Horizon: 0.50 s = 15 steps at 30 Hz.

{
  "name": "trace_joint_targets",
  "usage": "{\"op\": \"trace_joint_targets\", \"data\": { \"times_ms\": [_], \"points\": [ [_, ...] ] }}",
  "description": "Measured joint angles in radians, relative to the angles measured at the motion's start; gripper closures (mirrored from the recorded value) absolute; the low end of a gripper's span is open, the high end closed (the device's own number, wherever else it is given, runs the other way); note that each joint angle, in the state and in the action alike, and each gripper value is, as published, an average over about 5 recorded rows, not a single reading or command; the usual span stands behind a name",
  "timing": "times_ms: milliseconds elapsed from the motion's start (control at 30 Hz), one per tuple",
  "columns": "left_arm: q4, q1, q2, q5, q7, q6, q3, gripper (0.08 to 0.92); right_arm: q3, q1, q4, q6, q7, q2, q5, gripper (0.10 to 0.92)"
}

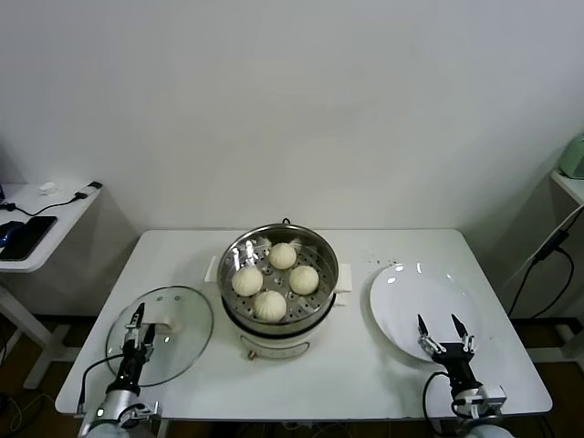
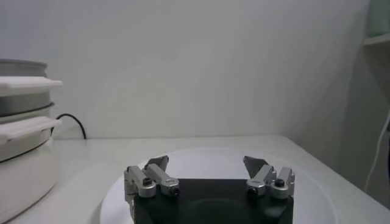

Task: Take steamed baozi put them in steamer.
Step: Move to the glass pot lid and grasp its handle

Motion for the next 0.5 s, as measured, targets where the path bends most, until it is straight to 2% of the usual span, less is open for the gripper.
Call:
{"op": "trace_joint_targets", "data": {
  "times_ms": [133, 500],
  "points": [
    [0.004, -0.003, -0.005, 0.004, 0.006, 0.002, 0.005, 0.247, -0.003, 0.002, 0.0, 0.0, 0.002, 0.001, -0.005, 0.203],
    [0.015, -0.015, -0.022, 0.017, 0.019, 0.013, 0.016, 0.573, -0.009, -0.002, 0.002, 0.002, 0.003, 0.005, -0.015, 0.203]
  ]
}}
